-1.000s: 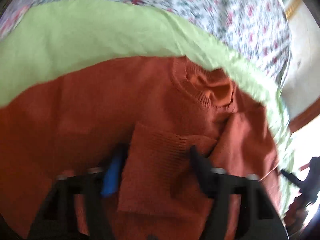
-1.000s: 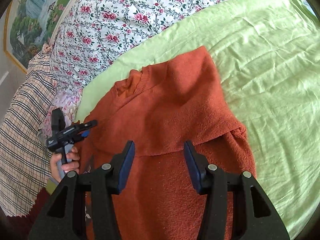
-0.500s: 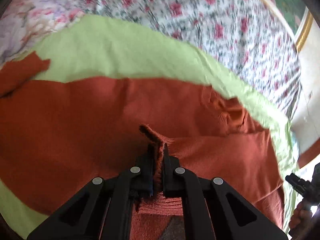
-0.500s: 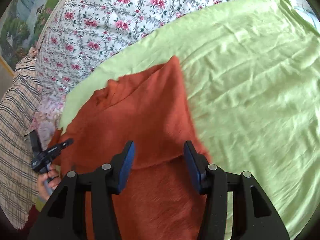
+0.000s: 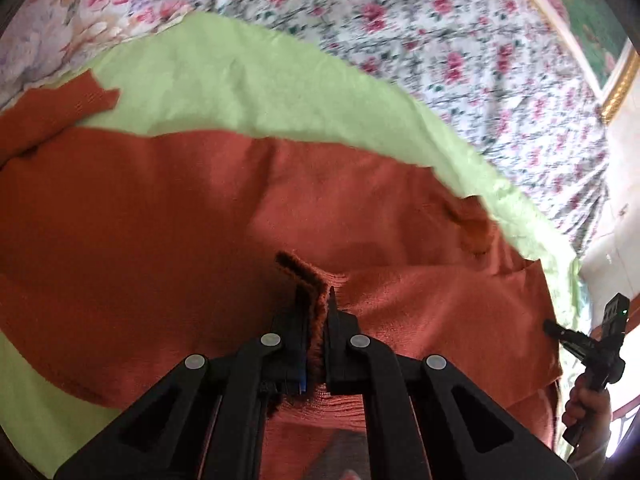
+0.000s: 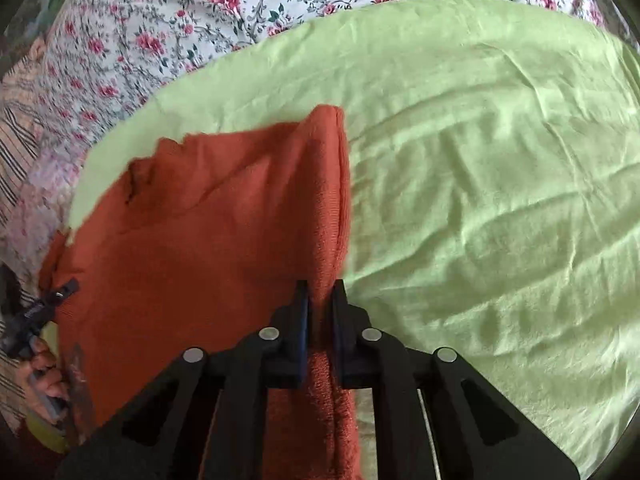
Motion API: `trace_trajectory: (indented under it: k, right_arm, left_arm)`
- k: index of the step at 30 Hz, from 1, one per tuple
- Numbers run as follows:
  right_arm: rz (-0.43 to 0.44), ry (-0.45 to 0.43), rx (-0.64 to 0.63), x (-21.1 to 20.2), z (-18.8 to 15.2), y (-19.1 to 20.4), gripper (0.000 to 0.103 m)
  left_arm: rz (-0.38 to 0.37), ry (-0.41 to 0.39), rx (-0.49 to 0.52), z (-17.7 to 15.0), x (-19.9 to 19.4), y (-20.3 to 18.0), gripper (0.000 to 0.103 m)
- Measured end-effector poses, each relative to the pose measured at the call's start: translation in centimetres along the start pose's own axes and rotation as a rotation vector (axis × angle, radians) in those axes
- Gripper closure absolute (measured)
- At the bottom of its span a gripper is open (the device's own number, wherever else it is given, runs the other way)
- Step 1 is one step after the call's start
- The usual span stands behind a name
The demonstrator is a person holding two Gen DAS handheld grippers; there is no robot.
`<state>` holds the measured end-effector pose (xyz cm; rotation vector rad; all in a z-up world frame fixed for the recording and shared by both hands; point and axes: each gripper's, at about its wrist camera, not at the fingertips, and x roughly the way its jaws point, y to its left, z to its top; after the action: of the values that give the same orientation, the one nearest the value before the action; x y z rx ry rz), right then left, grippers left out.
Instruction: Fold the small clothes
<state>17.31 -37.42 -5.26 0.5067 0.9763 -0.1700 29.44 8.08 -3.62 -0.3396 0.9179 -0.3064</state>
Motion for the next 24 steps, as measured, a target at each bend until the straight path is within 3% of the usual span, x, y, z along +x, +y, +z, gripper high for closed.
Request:
trace_trajectory:
  k: [3,11,13,15,16,18,20,24]
  right_arm:
    - [0.003,-0.087,0.011,-3.1,0.2,-0.9,0.093]
    - [-0.033,-0.048,0.068,-0.7,-1.1,-3.0,0.091]
    - [-0.125,-0.057,0.047,-1.5,-1.2,-2.1,0.084]
    - [-0.192,-0.124,0.030,-3.2,-1.6,-0.4,0.082]
    - [-0.153,-0.153,0.007,-4.0,-2.0,0.8,0.079]
    - [-0.077,-0.115,-0.061,-3.7,-2.6,2.7,0.071]
    - [-0.080,-0.031,-0.067,-1.6,-3.5,2.8,0.073]
    - [-0.049,-0.039,0.018,-2.6,-3.9,1.2,0.070]
  left_arm:
    - [0.020,-0.013,0.064,-0.1,0.4,-2.0,0.099]
    - [0.067,0.022,0.065,-0.6,1.7,-1.6,0.098]
    - [0.089,0.024,0.095,-0.9,1.7,-2.0,0.098]
    - [0.106,0.027,0.108,-1.0,1.9,-2.3,0.098]
    - [0.117,0.030,0.113,-1.0,2.0,-2.4,0.098]
    - [0.122,0.030,0.112,-1.1,1.9,-2.4,0.096]
    - [0.131,0.033,0.111,-1.3,1.2,-1.9,0.095]
    - [0.201,0.027,0.130,-1.8,-1.3,-0.6,0.087]
